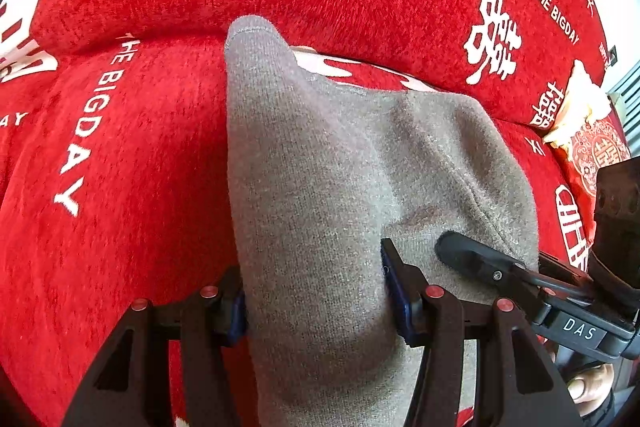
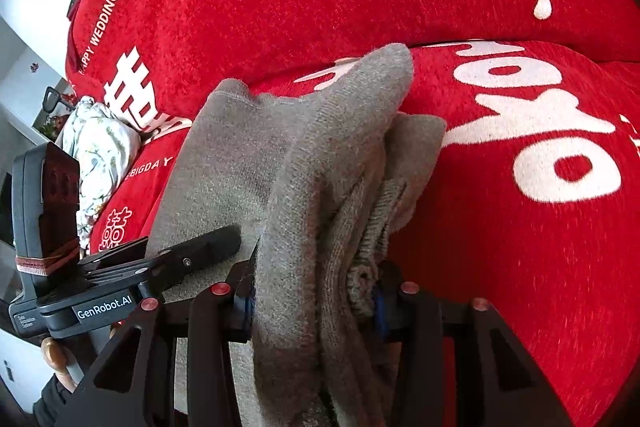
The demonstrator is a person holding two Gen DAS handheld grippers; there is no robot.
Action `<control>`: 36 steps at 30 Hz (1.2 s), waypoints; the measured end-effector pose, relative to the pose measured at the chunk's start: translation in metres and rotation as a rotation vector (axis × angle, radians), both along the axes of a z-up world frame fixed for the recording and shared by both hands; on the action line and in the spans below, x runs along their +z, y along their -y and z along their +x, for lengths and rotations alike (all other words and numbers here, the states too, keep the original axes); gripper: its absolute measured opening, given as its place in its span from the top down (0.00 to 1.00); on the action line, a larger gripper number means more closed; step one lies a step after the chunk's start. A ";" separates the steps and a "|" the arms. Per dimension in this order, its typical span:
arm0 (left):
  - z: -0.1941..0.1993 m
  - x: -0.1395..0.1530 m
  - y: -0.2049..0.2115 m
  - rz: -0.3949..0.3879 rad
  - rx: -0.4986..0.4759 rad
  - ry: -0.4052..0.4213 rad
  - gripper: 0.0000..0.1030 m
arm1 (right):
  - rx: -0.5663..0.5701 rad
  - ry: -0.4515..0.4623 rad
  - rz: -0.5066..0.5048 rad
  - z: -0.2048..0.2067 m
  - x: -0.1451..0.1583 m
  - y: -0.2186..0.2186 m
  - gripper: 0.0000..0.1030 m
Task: Fold small clothes
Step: 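Hold the folded sweatshirt with both grippers and press it flat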
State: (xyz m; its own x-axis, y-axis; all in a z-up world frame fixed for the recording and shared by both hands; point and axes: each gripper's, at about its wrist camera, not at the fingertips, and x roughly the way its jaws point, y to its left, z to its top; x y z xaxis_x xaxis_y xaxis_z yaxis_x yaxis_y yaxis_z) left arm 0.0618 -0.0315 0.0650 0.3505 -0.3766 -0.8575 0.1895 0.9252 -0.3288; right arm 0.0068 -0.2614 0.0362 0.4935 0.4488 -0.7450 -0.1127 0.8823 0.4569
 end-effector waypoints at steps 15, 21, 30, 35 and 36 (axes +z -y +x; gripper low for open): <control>-0.039 0.006 -0.008 0.043 0.000 0.042 0.45 | 0.004 0.015 -0.002 -0.034 0.000 -0.015 0.56; -0.053 0.008 -0.014 0.047 0.003 0.050 0.45 | 0.011 0.022 -0.010 -0.046 0.001 -0.024 0.56; -0.072 0.009 -0.020 0.055 0.001 0.067 0.45 | 0.016 0.034 -0.012 -0.064 0.000 -0.032 0.56; -0.083 0.009 -0.023 0.061 -0.002 0.078 0.45 | 0.016 0.038 -0.010 -0.074 -0.001 -0.036 0.56; -0.086 0.009 -0.024 0.062 -0.002 0.081 0.45 | 0.017 0.039 -0.011 -0.076 -0.001 -0.036 0.56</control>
State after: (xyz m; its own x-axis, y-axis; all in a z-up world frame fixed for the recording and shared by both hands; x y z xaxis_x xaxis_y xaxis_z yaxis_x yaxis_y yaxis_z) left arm -0.0243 -0.0079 0.0745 0.4190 -0.3242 -0.8481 0.2154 0.9429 -0.2540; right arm -0.0690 -0.2250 0.0347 0.5149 0.4495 -0.7300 -0.1453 0.8850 0.4424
